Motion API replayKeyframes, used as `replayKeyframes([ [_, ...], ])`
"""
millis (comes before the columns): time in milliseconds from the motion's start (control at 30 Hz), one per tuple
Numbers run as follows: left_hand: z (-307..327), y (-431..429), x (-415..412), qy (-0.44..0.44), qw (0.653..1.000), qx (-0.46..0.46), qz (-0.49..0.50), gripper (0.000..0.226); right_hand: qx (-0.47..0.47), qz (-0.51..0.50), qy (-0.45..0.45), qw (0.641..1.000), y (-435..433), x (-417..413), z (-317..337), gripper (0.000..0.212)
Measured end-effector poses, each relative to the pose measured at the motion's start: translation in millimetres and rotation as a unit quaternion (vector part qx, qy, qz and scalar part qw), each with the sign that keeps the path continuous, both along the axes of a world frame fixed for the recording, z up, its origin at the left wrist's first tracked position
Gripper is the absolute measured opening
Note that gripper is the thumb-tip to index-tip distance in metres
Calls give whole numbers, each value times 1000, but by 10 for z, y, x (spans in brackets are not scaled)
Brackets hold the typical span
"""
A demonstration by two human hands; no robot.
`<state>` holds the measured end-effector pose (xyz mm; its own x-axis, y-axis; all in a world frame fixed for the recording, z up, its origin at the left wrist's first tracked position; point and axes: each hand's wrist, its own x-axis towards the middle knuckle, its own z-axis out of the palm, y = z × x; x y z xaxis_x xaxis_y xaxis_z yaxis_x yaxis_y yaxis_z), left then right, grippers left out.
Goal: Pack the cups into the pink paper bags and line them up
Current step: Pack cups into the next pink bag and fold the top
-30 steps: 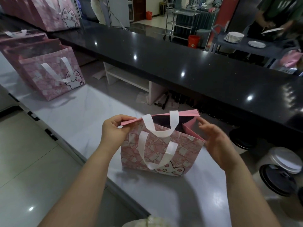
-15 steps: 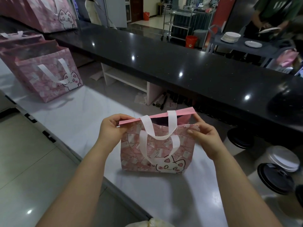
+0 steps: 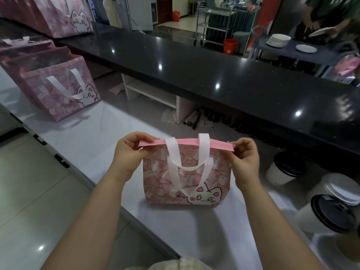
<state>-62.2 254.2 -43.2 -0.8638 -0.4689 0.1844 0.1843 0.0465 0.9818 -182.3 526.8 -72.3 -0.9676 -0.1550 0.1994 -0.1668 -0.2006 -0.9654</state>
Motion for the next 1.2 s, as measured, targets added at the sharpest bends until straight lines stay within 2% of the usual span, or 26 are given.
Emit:
replayKeyframes([
  [167,-8,-132,29,-9,999,-49,-17,41,103,34,51,993,98,-54,92,41],
  [333,-4,-210,76,-13,980,-195,22,33,203,66,135,968,129,-53,141,54],
  [433,-22,-240,104,-10,964,-264,35,34,304,72,233,921,118,-40,152,64],
  [533,-41,-267,135,-16,944,-327,46,37,385,64,388,835,159,-84,131,41],
  [567,-39,-276,144,-17,937,-347,46,36,397,71,404,821,189,-100,123,34],
  [633,-28,-294,172,-16,930,-365,37,32,398,91,376,832,256,-114,144,26],
  [767,10,-243,191,-7,932,-362,31,19,364,93,286,882,223,-26,212,16],
  [867,-9,-148,108,-19,930,-356,87,25,288,29,162,943,58,53,217,30],
  [933,-20,-113,83,-39,939,-326,104,33,247,15,80,966,8,45,205,39],
  [1033,-36,-127,84,-52,940,-323,100,34,268,1,27,963,24,-17,228,25],
  [1200,6,-112,64,-39,906,-406,112,18,321,-28,46,945,3,-21,280,33],
])
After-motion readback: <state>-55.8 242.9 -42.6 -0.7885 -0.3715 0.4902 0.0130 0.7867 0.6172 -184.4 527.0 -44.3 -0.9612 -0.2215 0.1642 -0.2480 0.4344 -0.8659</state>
